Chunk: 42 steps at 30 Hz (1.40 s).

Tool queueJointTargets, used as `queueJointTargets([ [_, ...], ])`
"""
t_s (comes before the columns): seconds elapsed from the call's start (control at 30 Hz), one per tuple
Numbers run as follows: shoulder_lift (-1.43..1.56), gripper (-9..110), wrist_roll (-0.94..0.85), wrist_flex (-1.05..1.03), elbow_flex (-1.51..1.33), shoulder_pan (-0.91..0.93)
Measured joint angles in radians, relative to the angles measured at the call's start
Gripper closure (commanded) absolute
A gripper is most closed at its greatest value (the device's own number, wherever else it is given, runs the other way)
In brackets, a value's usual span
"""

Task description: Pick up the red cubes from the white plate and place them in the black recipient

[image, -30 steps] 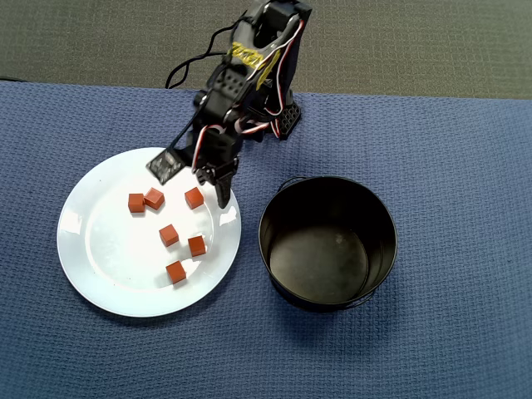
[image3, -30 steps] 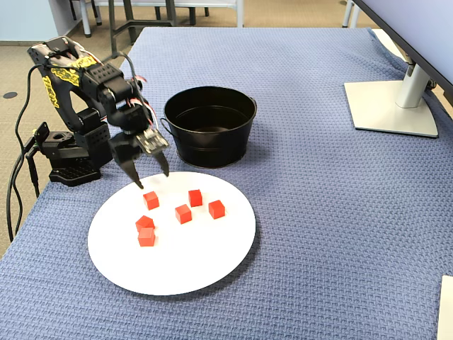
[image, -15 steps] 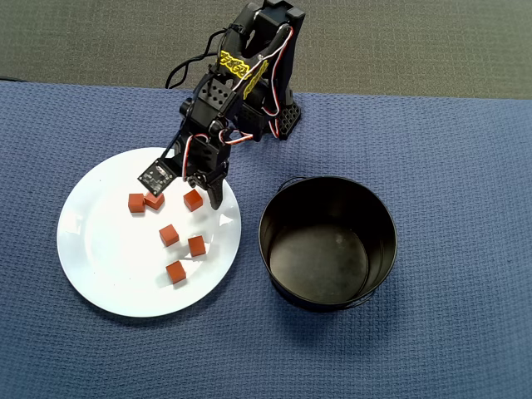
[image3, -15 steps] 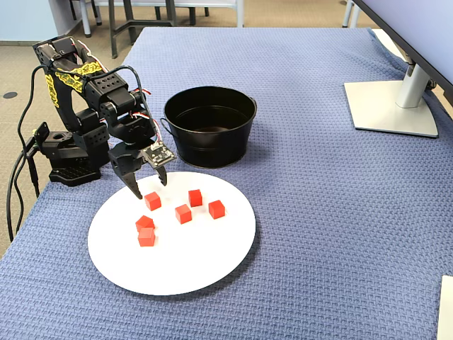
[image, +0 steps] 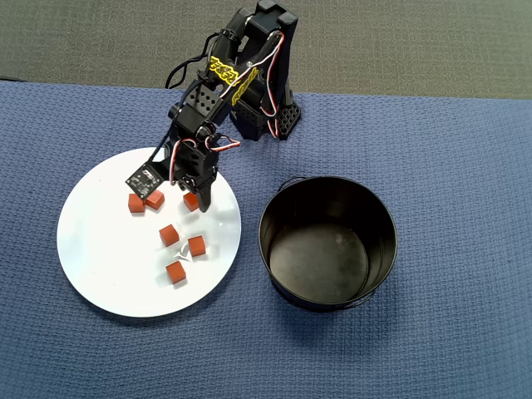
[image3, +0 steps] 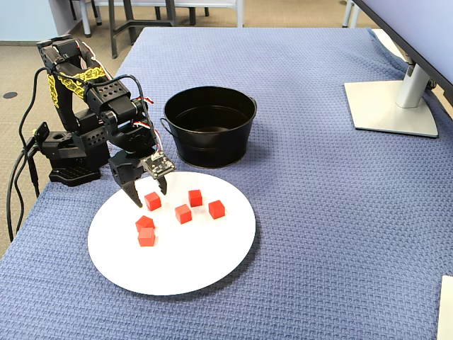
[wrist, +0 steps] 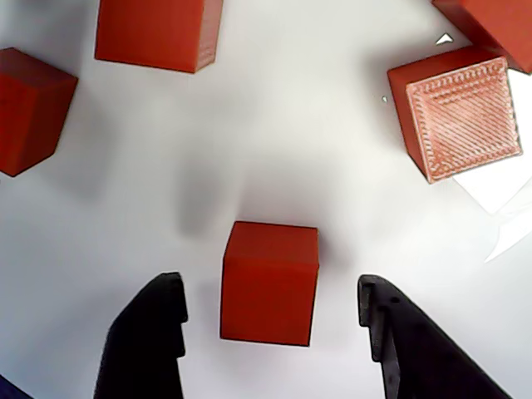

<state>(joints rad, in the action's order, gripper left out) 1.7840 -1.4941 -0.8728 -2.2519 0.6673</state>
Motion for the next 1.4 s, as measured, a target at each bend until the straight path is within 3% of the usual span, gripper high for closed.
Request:
queueJointTargets([
  [0.33, 0.028, 101, 0.098, -0.002, 0.015, -0.005],
  [0.57, 0.268, 102, 0.436, -0.287, 0.156, -0.143],
  [0.73, 0.397, 102, 0.732, -0.368, 0.308, -0.282],
  [0.9, 0.328, 102, 0.996, -0.391, 0.515, -0.405],
  [1.1, 0.173, 102, 1.132, -0.448, 0.676, -0.615],
  [1.17, 0.138, 87, 1.155, -0.468, 0.69, -0.69],
  [1.2, 0.123, 69, 1.155, -0.483, 0.69, -0.73],
  [1.23, 0.115, 62, 1.149, -0.497, 0.69, -0.772],
  [1.3, 0.115, 60, 1.091, -0.502, 0.661, -0.861],
  [1.4, 0.11, 62, 1.088, -0.494, 0.663, -0.854],
])
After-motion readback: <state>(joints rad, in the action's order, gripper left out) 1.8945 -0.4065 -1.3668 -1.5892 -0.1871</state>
